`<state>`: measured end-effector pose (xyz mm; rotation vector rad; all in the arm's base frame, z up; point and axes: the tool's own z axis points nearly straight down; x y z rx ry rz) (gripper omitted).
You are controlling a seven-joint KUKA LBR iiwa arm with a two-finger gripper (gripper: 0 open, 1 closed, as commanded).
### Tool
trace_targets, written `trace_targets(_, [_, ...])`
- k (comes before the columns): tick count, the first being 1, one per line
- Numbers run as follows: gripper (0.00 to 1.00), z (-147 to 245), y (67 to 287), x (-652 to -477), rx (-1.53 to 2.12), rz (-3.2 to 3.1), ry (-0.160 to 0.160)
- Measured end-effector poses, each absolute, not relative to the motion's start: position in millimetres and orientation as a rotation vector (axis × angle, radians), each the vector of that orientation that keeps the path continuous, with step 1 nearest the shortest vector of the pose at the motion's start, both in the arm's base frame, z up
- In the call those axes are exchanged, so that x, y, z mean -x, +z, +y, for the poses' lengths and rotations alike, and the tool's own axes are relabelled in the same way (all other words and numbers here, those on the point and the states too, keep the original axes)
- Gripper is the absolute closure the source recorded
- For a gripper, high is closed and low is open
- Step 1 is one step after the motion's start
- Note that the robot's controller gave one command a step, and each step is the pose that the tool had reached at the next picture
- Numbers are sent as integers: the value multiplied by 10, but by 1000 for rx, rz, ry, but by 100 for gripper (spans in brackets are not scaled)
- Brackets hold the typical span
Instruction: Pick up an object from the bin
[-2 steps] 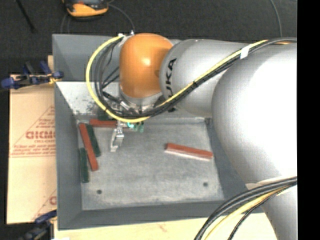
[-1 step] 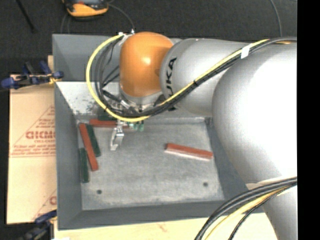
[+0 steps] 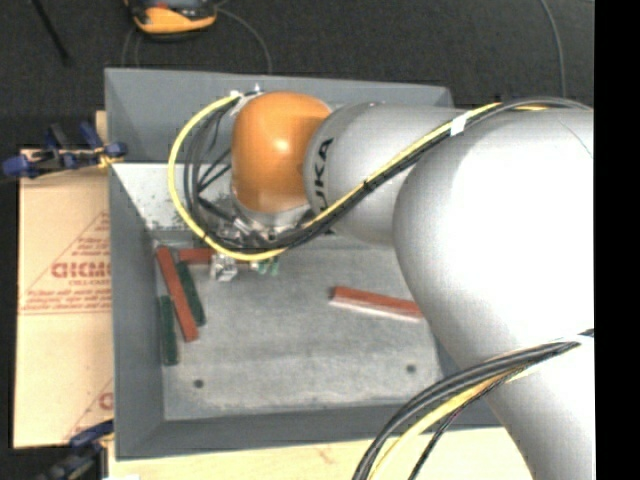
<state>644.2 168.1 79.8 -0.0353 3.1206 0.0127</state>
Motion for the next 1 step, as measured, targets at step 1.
trace_targets(1, [100,1680,798,-6442,34,3121,13])
